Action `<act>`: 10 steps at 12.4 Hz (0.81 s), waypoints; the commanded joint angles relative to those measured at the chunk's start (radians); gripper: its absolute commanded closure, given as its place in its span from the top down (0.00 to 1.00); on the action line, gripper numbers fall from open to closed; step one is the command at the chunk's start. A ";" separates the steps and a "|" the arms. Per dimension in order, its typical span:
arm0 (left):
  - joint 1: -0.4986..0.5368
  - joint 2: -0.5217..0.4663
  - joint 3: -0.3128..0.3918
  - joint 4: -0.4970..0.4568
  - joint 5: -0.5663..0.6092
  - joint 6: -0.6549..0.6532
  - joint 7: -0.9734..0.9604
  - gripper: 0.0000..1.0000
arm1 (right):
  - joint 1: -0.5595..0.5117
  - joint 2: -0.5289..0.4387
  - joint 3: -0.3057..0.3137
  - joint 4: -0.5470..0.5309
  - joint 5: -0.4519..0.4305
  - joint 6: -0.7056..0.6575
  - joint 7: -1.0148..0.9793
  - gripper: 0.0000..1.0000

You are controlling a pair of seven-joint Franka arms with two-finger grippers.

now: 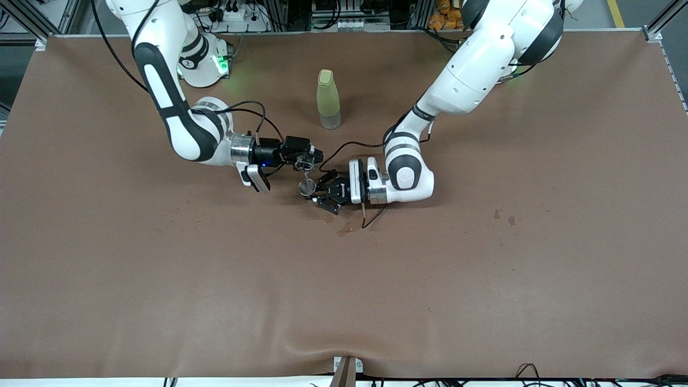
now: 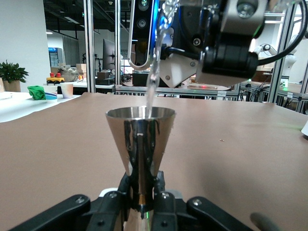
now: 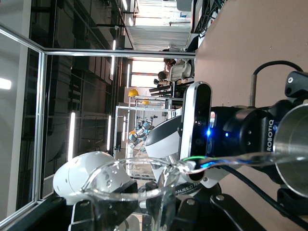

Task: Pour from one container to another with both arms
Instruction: 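Pour the liquid from the beaker into the jigger with the right gripper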

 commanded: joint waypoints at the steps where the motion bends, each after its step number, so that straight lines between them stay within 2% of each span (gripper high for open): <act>1: 0.002 -0.042 -0.001 -0.041 -0.014 0.009 -0.004 0.00 | 0.015 -0.037 -0.007 -0.025 0.010 0.004 0.046 0.00; 10: 0.004 -0.056 -0.001 -0.058 -0.014 0.007 -0.004 0.00 | 0.014 -0.032 -0.007 -0.012 0.010 0.003 0.247 0.00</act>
